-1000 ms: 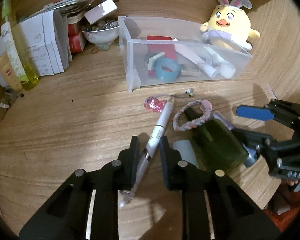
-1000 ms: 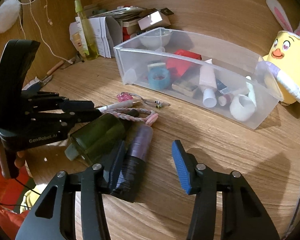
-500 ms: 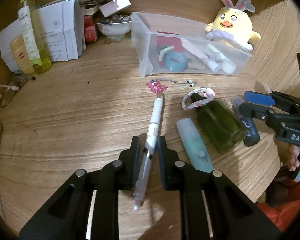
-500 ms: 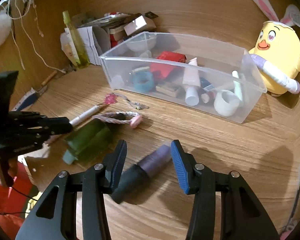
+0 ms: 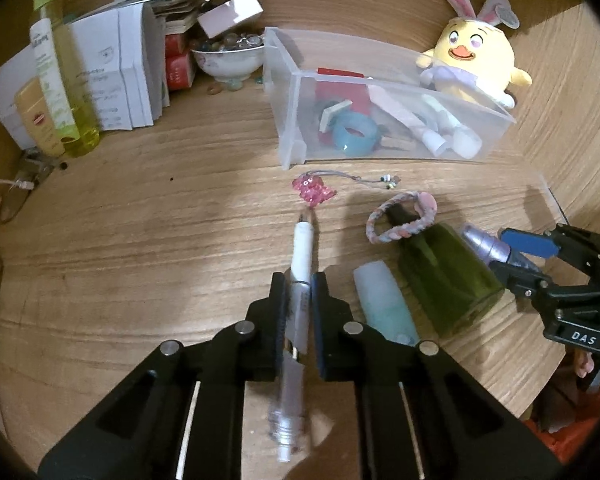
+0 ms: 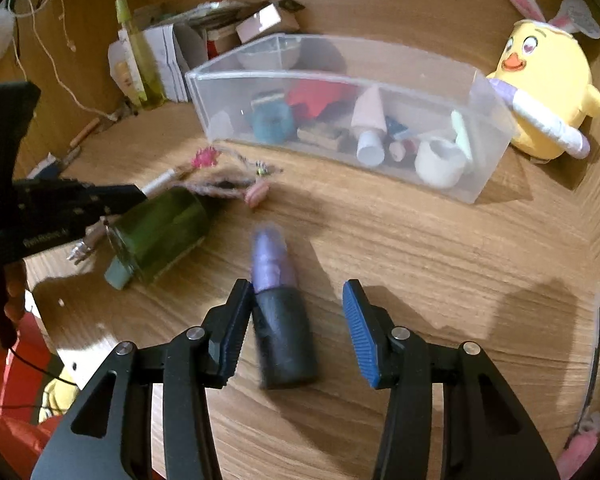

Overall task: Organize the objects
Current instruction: 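Grasp the white pen with the left gripper while the right grasps the purple spray bottle, then carry the pen and spray bottle over the bin with both grippers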

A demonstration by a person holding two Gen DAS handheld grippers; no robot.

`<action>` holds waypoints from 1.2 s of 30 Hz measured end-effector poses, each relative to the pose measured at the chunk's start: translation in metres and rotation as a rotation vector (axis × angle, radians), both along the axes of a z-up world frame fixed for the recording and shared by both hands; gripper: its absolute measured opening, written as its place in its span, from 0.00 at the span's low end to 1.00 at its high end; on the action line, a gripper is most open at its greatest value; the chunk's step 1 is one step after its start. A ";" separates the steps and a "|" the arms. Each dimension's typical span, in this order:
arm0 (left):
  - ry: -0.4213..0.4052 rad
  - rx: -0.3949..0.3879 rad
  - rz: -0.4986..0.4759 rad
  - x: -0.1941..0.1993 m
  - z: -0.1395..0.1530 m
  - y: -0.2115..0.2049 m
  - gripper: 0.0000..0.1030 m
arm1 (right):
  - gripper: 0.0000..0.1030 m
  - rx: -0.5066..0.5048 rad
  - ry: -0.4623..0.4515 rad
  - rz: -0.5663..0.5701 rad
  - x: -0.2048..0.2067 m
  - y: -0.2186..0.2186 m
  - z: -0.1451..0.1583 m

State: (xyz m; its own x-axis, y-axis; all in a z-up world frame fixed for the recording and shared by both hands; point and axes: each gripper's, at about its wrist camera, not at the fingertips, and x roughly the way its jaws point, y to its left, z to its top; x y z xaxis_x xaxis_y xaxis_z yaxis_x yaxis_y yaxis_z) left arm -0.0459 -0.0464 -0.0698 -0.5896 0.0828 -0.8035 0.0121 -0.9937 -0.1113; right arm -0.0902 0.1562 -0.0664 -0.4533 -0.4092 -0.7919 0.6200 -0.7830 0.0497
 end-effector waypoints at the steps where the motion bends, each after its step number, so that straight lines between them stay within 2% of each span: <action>1: 0.000 0.003 0.004 0.002 0.000 -0.001 0.10 | 0.42 0.003 0.004 0.002 0.001 0.000 0.000; 5: 0.000 0.015 0.019 0.008 0.000 -0.003 0.10 | 0.23 -0.006 0.004 -0.009 -0.002 0.004 0.001; 12: 0.031 0.019 0.029 0.016 0.009 -0.003 0.10 | 0.23 -0.030 0.037 -0.019 -0.002 0.005 0.009; 20: 0.101 0.017 0.024 0.021 0.035 0.003 0.10 | 0.23 -0.095 0.085 -0.025 -0.004 0.007 0.030; 36: 0.215 0.058 -0.043 -0.006 0.079 0.032 0.10 | 0.23 -0.195 0.187 -0.061 -0.020 0.021 0.074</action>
